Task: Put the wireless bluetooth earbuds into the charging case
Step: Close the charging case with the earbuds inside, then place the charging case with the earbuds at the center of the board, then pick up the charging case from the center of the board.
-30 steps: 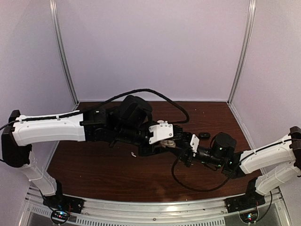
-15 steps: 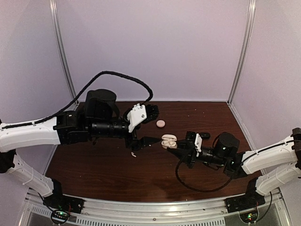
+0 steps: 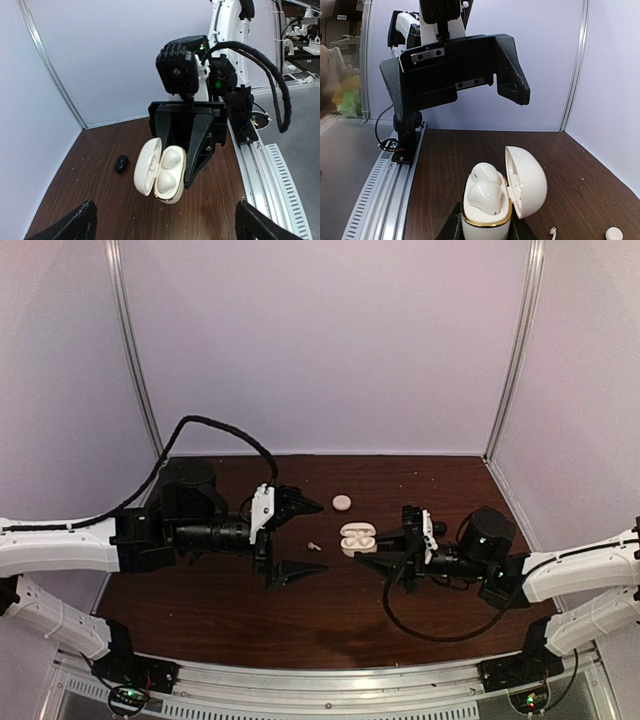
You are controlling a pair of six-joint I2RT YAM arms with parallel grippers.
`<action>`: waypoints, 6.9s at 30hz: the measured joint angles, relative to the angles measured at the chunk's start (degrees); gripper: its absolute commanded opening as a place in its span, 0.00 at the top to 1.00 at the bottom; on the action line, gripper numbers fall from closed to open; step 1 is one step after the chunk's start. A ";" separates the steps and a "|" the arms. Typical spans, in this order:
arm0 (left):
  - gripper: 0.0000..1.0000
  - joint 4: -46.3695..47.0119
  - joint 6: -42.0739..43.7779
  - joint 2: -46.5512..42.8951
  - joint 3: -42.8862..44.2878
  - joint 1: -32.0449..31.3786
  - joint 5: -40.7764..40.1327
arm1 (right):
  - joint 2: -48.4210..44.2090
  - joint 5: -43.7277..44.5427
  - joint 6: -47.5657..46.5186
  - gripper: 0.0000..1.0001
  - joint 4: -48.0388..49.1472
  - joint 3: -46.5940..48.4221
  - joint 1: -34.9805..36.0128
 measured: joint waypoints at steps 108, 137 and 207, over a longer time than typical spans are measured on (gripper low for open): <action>0.02 -2.97 -23.06 23.17 12.85 16.13 -28.37 | 13.90 13.33 28.20 0.18 -34.58 2.84 -42.36; 0.04 -15.76 -16.17 70.29 56.13 22.69 -6.38 | -6.95 17.07 27.74 0.00 -26.95 -0.33 -42.77; 0.60 -4.98 -6.36 63.32 37.90 16.06 -5.42 | -0.31 2.99 32.61 0.06 -22.34 -1.40 -43.08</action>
